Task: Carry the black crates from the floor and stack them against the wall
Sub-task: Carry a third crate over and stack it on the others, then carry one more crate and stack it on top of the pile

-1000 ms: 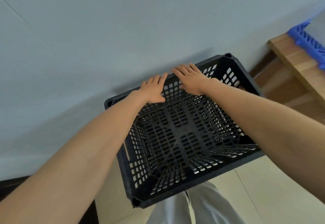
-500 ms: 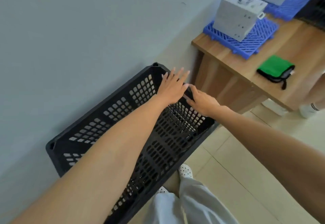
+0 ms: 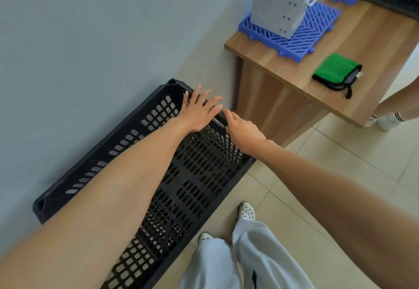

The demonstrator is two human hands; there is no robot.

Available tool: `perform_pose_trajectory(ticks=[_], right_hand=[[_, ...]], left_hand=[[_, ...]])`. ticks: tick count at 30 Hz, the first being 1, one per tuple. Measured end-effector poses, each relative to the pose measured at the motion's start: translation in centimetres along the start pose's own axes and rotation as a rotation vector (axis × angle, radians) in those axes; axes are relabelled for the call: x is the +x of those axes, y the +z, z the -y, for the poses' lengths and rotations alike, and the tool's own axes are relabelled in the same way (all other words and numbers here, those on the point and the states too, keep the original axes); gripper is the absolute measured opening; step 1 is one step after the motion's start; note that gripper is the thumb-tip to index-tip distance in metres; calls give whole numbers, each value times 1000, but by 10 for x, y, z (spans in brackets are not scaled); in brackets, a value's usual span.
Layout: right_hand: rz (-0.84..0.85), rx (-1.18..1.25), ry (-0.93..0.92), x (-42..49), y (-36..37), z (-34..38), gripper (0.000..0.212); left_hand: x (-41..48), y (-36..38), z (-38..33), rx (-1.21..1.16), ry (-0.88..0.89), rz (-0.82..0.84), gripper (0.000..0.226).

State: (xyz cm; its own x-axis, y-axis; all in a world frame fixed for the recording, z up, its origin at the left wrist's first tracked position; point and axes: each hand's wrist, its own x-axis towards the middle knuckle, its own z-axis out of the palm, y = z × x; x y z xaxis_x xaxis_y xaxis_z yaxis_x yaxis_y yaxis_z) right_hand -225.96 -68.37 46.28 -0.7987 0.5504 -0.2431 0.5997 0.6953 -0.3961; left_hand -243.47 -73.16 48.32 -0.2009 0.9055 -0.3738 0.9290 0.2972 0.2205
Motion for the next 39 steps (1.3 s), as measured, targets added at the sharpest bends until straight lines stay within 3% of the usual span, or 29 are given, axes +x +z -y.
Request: perform_pose_trajectory(ticks=[5,11,15,21,29,39], right_hand=[[37,-63,10,-2,-7,2,52],[116,21,146,-35,-15,0,64],[125,54,259,-73,-24,-9,60],[-1,33,444,-148,-21,-14,44],[-70,83,884,-350,0,-85,36],[-110,219,1319,-656,42,-152,34]], left_hand=[[-2,-14,-13,83,-61,120,53],[-26,0,-30,131,14,54,53],[-38,-12,-51,200,133,64,53],[-64,-7,-122,168,350,-26,38],[-91,40,-278,309,728,20,34],[-193,171,-574,561,1150,180,39]])
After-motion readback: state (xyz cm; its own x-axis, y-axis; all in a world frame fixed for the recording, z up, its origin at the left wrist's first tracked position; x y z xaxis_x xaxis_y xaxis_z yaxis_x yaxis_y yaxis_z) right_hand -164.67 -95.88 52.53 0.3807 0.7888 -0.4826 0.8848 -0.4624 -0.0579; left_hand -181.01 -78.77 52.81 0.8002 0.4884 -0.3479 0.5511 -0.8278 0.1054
